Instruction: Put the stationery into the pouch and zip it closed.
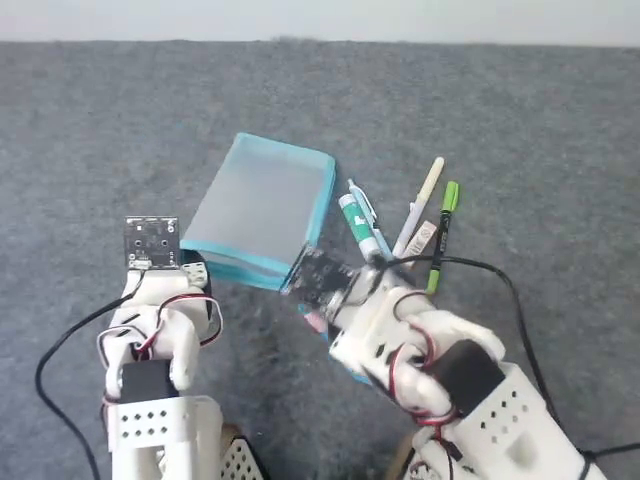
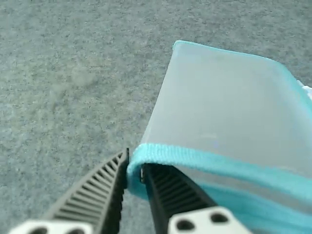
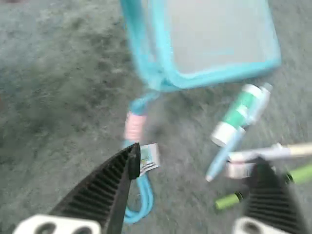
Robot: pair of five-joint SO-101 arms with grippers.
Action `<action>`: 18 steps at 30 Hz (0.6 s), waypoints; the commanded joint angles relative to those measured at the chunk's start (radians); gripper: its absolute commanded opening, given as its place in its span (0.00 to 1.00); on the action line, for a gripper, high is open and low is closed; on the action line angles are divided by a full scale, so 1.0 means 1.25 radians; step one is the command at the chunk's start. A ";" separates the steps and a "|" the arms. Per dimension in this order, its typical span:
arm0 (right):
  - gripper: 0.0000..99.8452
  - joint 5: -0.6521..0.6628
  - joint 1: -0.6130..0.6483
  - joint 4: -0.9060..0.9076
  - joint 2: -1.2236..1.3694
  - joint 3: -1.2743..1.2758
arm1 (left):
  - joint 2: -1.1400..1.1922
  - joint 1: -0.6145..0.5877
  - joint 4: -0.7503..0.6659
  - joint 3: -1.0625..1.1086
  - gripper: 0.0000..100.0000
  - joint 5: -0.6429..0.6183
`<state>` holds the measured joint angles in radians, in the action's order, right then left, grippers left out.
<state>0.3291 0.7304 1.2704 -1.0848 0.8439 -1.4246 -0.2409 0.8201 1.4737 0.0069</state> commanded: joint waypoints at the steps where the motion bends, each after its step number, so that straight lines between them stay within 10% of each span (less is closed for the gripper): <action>1: 0.43 -0.052 -0.190 -0.035 0.047 -0.021 | -0.009 -0.009 -0.017 -0.034 0.01 -0.016; 6: 0.43 -0.106 -0.384 -0.040 0.319 -0.082 | -0.009 -0.012 -0.027 -0.026 0.01 -0.028; 18: 0.43 -0.211 -0.430 -0.122 0.812 -0.287 | -0.009 -0.042 -0.031 -0.025 0.01 -0.028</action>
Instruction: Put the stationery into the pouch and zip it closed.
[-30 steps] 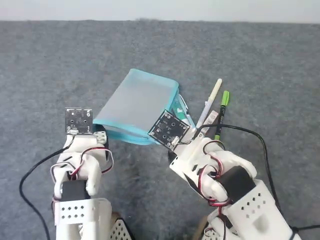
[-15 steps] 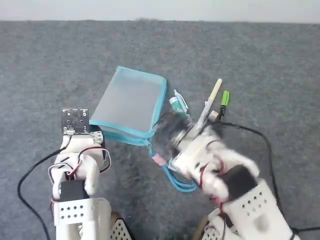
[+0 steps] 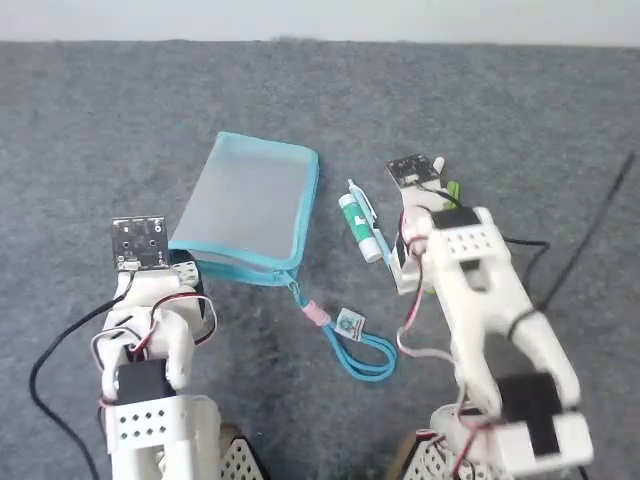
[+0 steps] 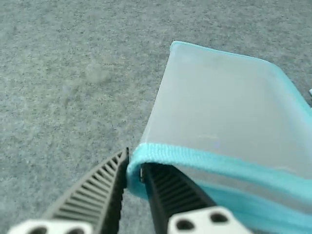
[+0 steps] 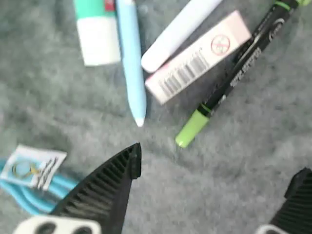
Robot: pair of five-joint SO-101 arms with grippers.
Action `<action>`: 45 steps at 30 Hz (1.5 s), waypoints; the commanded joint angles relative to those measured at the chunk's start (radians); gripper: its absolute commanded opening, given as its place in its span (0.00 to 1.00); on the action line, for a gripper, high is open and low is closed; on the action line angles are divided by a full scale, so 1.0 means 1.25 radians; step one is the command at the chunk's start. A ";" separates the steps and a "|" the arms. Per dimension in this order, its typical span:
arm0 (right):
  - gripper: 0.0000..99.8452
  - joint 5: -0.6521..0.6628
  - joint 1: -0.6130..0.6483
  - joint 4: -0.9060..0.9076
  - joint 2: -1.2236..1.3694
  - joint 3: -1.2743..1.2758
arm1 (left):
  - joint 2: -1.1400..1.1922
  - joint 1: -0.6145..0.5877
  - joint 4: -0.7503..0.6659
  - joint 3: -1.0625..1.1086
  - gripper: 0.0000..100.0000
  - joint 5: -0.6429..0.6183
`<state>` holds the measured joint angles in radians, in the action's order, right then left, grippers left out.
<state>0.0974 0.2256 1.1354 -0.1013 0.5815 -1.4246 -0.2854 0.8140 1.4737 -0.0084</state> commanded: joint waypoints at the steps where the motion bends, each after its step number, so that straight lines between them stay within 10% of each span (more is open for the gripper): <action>1: 0.43 -0.027 -0.036 -0.018 0.042 -0.090 | -0.009 -0.006 -0.026 -0.025 0.01 -0.016; 25: 0.01 -0.027 -0.080 -0.111 0.219 -0.136 | -0.010 -0.004 -0.027 -0.018 0.01 -0.016; 45: 0.01 0.044 -0.117 -0.112 0.144 -0.036 | -0.010 -0.004 -0.107 0.031 0.01 -0.015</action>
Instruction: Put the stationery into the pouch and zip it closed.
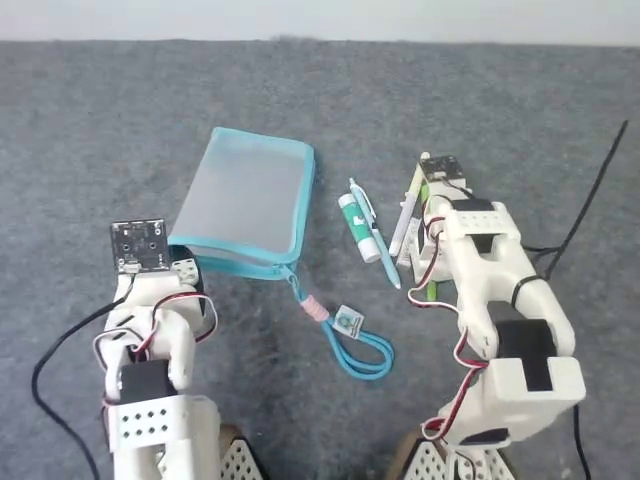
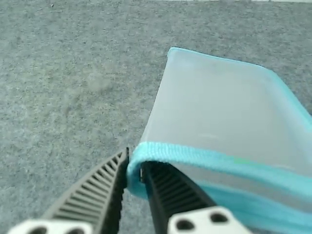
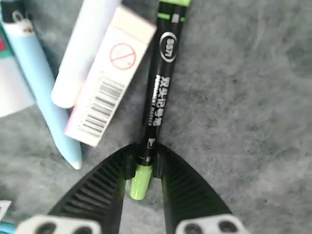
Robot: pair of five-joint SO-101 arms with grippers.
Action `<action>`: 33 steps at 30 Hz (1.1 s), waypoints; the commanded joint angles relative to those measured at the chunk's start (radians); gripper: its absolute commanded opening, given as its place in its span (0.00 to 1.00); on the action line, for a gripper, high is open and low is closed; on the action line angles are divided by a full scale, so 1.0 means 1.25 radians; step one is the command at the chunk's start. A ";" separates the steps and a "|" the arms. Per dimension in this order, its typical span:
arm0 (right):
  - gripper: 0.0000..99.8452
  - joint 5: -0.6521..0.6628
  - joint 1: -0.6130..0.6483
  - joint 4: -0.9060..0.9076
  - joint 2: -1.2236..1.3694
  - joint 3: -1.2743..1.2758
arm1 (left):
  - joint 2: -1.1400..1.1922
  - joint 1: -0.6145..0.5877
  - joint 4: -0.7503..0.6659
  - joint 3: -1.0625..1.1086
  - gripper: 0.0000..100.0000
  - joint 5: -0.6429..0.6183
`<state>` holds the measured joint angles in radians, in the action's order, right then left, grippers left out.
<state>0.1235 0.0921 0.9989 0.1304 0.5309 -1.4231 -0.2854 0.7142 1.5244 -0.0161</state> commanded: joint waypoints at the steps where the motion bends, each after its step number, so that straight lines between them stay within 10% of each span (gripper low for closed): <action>1: 0.01 0.023 -0.009 -0.003 -0.041 0.005 | -0.011 -0.004 -0.027 -0.009 0.01 -0.009; 33: 0.01 -0.002 -0.024 -0.019 -0.037 0.009 | -0.011 -0.009 0.010 -0.035 0.01 -0.014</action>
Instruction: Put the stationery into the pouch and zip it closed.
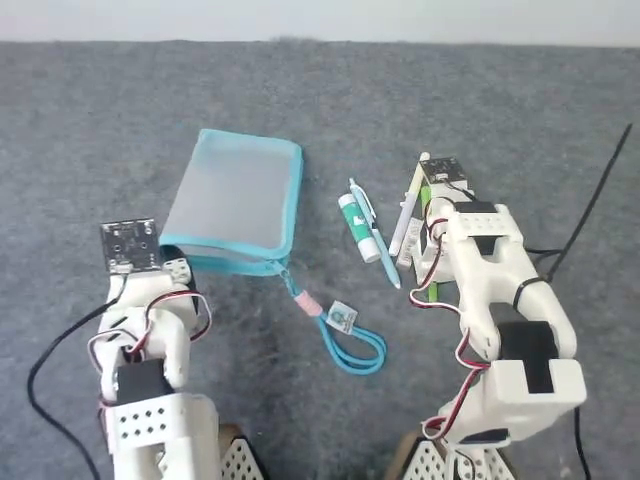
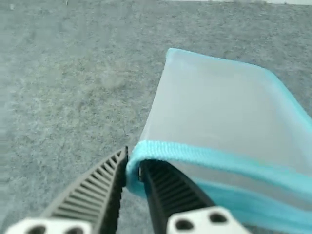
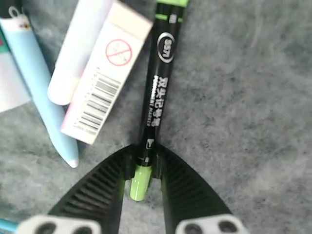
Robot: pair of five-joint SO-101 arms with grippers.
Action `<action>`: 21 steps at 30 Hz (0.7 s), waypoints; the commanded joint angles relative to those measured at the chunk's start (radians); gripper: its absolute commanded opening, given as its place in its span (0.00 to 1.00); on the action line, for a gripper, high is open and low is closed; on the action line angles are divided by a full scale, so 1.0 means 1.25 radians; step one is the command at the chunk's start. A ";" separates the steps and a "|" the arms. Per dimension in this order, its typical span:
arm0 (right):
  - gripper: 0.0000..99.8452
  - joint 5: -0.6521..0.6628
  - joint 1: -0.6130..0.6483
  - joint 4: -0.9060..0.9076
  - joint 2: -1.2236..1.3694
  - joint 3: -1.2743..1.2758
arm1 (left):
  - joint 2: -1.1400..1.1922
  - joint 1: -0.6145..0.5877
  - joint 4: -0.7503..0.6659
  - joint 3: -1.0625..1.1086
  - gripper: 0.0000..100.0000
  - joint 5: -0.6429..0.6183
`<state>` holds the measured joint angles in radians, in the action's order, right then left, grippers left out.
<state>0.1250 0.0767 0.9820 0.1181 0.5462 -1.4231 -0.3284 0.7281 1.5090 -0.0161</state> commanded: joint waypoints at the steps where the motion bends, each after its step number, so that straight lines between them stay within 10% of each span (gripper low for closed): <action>1: 0.01 -0.004 -0.013 -0.006 -0.028 -0.002 | -0.011 0.047 -0.001 -0.020 0.01 -0.012; 21: 0.01 0.043 -0.009 0.039 -0.077 0.000 | -0.011 0.053 -0.002 -0.015 0.01 -0.012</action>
<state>0.1527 0.0752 1.0035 0.1089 0.5462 -1.4231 -0.2608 0.7281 1.5090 -0.0161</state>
